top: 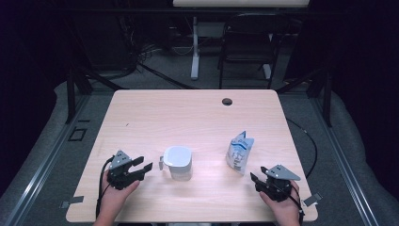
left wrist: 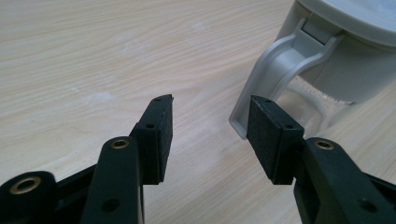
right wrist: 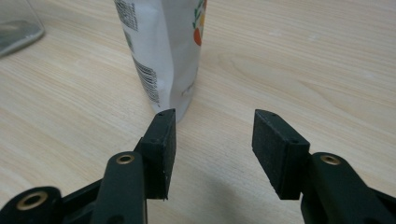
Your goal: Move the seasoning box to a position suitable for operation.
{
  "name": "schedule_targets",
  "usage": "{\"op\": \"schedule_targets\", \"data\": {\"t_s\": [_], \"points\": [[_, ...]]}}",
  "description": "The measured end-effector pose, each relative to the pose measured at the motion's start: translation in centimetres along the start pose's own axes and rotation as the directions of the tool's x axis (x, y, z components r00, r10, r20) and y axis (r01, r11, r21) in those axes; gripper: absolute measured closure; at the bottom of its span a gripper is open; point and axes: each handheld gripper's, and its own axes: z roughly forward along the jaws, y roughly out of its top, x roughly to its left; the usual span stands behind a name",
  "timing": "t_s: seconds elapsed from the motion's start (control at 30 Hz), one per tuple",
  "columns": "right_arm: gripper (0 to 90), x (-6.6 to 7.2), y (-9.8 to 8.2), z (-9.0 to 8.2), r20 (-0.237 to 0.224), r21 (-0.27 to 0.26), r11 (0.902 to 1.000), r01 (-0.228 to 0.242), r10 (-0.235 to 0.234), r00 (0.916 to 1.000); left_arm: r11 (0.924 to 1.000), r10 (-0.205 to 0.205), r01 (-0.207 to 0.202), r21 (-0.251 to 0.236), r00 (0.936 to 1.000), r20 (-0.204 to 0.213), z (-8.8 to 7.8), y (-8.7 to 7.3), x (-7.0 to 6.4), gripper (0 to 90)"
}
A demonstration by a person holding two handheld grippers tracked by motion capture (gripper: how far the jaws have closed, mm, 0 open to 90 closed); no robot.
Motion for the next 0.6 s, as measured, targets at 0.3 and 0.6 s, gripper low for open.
{"op": "schedule_targets", "data": {"t_s": [0.3, 0.6], "points": [[53.1, 0.4, 0.6, -0.2, 0.023, 0.007, 0.9990, -0.044, 0.044, 0.9988, 0.9996, 0.012, -0.014, 0.023, 0.9954, 0.095, 0.8, 0.5, -0.3, 50.6], [63.2, 0.3, 0.6, -0.5, -0.012, 0.000, 0.9995, -0.030, 0.030, 0.9995, 0.9979, 0.046, -0.049, 0.043, 0.9963, 0.073, 1.8, 1.0, -1.7, 52.2]]}}
